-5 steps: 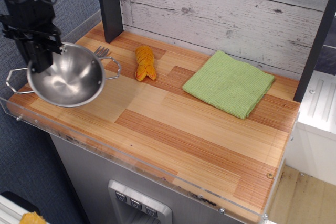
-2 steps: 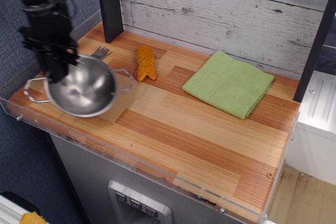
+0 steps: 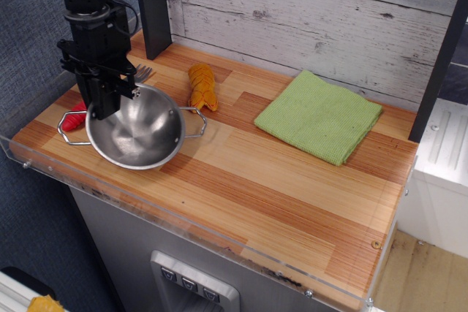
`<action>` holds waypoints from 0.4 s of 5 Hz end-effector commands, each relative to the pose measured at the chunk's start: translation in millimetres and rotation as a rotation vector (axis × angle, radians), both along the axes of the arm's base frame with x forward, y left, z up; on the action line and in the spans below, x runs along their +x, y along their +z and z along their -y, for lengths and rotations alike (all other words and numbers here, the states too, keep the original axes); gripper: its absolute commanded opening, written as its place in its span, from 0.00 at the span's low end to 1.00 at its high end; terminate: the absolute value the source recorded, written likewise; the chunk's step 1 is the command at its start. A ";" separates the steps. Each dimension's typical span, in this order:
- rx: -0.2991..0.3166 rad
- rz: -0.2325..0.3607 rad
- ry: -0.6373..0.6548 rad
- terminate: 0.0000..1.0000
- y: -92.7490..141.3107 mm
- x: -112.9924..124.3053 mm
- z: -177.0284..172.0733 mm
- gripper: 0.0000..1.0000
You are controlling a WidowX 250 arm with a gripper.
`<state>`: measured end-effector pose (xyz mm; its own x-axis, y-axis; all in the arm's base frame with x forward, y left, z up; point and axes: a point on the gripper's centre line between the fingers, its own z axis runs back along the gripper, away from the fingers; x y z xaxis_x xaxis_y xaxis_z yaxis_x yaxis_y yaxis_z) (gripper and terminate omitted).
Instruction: Move the pot toward the left side of table
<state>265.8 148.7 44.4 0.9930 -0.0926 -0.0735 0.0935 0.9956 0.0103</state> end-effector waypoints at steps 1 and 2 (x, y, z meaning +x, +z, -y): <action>-0.002 0.044 0.124 0.00 17.9 -24.3 -15.8 1.00; 0.007 0.057 0.151 0.00 30.7 -30.5 -17.8 1.00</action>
